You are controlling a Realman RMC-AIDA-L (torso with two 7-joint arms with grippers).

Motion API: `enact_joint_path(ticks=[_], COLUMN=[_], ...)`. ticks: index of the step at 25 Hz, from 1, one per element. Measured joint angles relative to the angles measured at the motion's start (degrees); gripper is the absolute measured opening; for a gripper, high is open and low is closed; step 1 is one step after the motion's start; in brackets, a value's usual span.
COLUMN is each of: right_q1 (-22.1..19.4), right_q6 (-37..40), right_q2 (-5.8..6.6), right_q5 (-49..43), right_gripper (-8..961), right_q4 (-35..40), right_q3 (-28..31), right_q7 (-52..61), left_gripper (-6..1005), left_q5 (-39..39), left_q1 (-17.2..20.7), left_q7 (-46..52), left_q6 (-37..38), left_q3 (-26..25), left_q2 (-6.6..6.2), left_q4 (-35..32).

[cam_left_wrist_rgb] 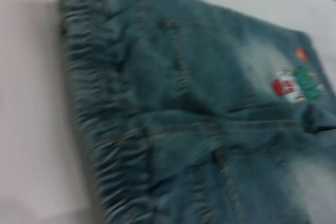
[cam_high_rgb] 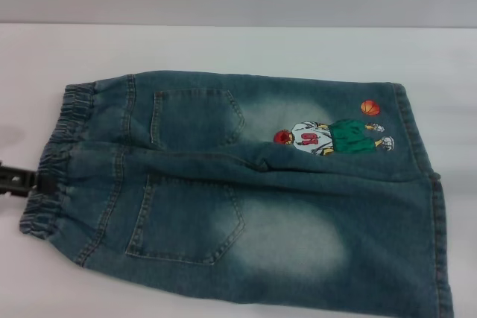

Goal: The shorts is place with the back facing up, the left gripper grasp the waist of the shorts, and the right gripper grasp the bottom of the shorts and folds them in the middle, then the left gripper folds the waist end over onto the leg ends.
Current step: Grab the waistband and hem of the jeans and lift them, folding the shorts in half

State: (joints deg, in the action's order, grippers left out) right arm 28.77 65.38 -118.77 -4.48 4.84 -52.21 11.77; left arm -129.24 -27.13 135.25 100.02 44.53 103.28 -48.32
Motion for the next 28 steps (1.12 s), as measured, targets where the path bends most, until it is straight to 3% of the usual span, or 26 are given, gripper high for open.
enact_joint_path(ticks=[8,23,28], right_q1=[0.6,0.4,0.3], right_q6=[0.0,0.0,0.0], right_q2=[0.17,0.18,0.15], right_q5=[0.0,0.0,0.0], right_gripper=[729,728,728], right_q4=[-0.1,-0.1,-0.1], right_q3=[0.0,0.0,0.0], right_q7=[0.0,-0.1,-0.1], left_gripper=[794,793,793], left_q5=[-6.8,-11.3,-13.1], left_q1=[0.5,-0.7,-0.8], left_q7=[0.2,0.3,0.3], left_q6=[-0.6,-3.2,-3.7], left_q3=[-4.1,-3.6,-3.6], left_q2=[0.51,0.89,1.67], left_q4=[0.1,1.2,1.4])
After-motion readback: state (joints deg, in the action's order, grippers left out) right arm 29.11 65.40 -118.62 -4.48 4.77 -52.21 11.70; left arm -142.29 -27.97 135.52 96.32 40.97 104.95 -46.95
